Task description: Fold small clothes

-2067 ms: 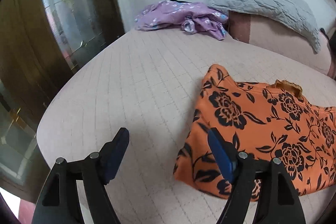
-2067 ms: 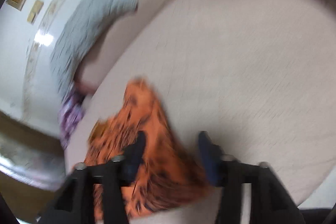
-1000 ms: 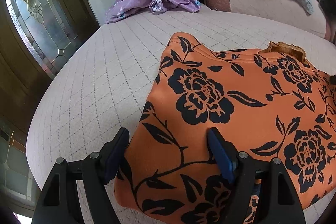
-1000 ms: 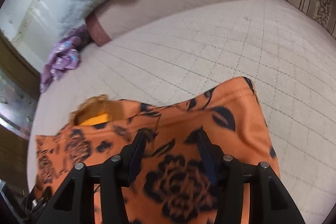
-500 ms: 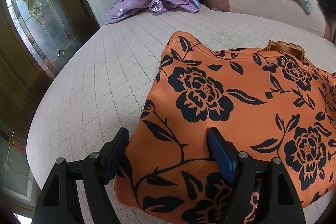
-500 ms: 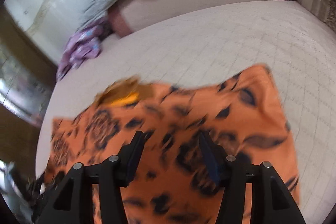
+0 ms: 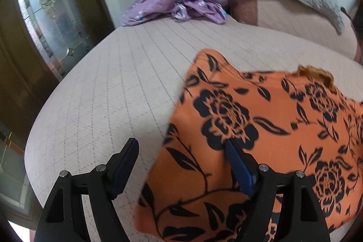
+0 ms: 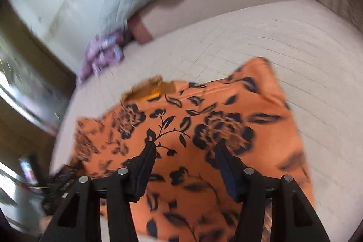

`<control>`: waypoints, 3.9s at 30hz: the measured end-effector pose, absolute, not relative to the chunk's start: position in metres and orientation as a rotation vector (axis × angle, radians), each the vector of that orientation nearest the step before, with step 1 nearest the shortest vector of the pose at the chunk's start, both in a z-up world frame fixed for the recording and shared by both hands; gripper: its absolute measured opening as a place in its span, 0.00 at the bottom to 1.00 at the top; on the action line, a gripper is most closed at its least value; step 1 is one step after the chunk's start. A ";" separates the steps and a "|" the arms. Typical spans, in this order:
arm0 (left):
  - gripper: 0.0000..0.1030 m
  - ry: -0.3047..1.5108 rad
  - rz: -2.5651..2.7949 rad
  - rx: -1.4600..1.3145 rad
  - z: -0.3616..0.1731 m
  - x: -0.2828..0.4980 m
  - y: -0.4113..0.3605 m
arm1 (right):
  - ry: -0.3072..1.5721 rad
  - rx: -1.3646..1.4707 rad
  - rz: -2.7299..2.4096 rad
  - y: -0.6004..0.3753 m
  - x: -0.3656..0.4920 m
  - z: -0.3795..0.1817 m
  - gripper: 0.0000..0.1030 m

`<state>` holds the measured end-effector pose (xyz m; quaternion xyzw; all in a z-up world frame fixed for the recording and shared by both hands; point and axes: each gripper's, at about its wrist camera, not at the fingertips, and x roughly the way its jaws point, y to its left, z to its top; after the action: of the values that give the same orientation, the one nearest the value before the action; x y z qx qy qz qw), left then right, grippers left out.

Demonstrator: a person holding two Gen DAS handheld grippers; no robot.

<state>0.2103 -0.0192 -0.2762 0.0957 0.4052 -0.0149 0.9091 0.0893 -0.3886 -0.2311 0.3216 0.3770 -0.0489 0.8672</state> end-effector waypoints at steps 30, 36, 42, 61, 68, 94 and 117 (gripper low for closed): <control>0.82 0.913 -0.136 0.280 -0.295 0.212 -0.040 | 0.658 1.139 -0.282 -0.426 0.031 -0.320 0.20; 0.82 0.958 -0.161 0.195 -0.288 0.233 -0.024 | 0.609 0.959 -0.283 -0.400 0.032 -0.276 0.16; 0.82 0.919 -0.069 0.077 -0.265 0.249 0.020 | 0.560 0.830 -0.168 -0.344 0.059 -0.217 0.16; 0.82 0.929 0.253 -0.199 -0.266 0.263 0.180 | 0.872 0.791 0.269 -0.103 0.193 -0.284 0.20; 0.82 0.835 0.073 -0.198 -0.249 0.248 0.150 | 0.833 0.865 0.483 -0.144 0.162 -0.265 0.71; 0.84 0.980 -0.043 0.027 -0.303 0.236 0.059 | 1.034 0.691 0.262 -0.237 0.160 -0.287 0.02; 0.89 0.912 -0.082 -0.022 -0.271 0.255 0.053 | 1.014 0.731 0.286 -0.244 0.199 -0.300 0.00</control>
<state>0.2546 0.0529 -0.2706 -0.0108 0.4400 -0.0395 0.8971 0.1989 -0.2438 -0.3002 0.3409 0.4729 0.1333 0.8015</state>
